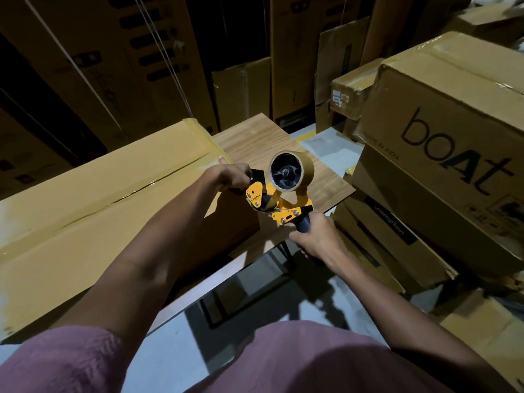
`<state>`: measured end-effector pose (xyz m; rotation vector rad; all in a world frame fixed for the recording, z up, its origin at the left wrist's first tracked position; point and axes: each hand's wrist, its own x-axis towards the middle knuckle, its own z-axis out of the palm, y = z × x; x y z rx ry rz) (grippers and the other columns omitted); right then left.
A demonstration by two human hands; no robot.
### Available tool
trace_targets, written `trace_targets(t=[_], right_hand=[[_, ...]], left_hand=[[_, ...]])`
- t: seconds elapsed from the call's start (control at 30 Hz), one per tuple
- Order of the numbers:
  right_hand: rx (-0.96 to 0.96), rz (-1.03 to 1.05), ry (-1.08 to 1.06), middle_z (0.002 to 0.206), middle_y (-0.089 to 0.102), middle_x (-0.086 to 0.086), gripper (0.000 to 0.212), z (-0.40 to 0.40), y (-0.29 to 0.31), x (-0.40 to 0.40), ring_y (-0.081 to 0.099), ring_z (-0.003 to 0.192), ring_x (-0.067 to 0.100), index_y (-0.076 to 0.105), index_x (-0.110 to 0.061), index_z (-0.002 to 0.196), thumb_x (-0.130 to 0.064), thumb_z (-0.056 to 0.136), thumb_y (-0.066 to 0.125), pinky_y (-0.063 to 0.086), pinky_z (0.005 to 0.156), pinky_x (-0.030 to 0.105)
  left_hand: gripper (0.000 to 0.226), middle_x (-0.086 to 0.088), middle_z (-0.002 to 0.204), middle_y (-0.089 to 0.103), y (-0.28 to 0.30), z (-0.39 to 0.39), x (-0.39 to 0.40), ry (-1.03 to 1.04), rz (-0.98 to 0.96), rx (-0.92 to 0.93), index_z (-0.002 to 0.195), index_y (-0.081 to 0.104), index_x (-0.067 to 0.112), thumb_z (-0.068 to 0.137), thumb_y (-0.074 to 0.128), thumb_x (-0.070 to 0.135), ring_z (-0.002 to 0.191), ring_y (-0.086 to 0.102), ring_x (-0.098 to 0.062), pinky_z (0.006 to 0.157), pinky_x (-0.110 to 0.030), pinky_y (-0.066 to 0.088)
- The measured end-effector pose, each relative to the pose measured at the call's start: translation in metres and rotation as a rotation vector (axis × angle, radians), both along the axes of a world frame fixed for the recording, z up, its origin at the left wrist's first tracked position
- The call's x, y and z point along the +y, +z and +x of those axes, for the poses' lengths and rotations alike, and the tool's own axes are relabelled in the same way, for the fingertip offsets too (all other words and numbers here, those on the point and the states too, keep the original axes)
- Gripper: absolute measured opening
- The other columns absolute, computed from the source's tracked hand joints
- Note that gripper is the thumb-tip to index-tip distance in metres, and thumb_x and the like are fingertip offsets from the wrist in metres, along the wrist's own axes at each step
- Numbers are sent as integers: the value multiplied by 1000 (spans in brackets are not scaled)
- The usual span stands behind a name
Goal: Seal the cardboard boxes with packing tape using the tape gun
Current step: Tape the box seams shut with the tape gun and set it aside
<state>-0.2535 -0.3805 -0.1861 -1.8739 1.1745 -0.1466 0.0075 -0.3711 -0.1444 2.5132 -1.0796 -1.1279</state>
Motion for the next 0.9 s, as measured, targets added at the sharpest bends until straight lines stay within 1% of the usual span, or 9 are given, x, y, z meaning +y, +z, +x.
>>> trace_targets(t=[0.17,0.27,0.37,0.4,0.47,0.63,0.7,0.77,0.9], right_hand=[[8,-77,8,83,60,-4,29,0,-1,-1,55,68,1,51,-23,80,-18,90,77,36,40,8],[1,-70,-16,83,61,-5,26,1,-5,-1,57,69,2,53,-21,82,-19,89,78,36,44,10],[43,-28,-21,81,62,-2,24,0,-10,3,59,70,11,56,-19,81,-21,87,79,39,51,21],[43,-6,-35,81,63,0,22,-2,-15,6,61,70,13,57,-18,82,-20,87,79,40,52,22],[19,105,-108,79,67,4,18,-5,-27,16,63,64,15,61,-11,89,-16,88,78,46,52,24],[-78,257,-270,55,66,7,13,-1,-42,27,57,43,17,63,1,92,-7,88,73,48,44,28],[-130,287,-329,57,65,9,8,3,-41,28,57,45,19,66,0,86,-6,87,71,48,46,29],[-168,299,-377,59,65,12,12,6,-40,29,57,47,21,67,0,77,-6,87,70,49,46,29],[-254,337,-486,56,65,11,15,14,-45,28,55,43,19,68,3,81,-9,89,73,47,43,27]], left_hand=[[43,-43,157,-11,9,-9,5,-93,20,-99,141,49,7,99,58,11,149,7,-50,108,-32,38],[40,-40,158,-2,6,-8,5,-144,7,-143,139,51,7,99,55,7,148,10,-51,115,-39,36],[22,-40,141,40,-6,1,0,-146,26,-109,107,67,13,90,58,3,145,20,-52,119,-51,32],[13,-30,122,59,-10,5,-1,-147,25,-105,95,69,15,89,61,6,141,33,-46,121,-55,27],[7,-13,94,67,-15,10,-1,-168,-12,-59,85,70,17,91,69,13,128,46,-32,123,-61,13],[15,7,102,69,-20,14,-2,-241,-77,-41,92,78,18,87,77,32,133,40,-15,117,-63,-19],[15,3,121,67,-21,16,1,-273,-53,-59,92,79,26,84,79,39,150,20,-23,105,-70,-30],[11,-1,145,55,-25,23,1,-301,-19,-45,84,79,41,76,82,48,155,-13,-33,95,-78,-31],[19,-5,167,23,-47,35,-8,-325,-18,-75,91,73,61,72,76,61,151,-26,-39,90,-84,-29]])
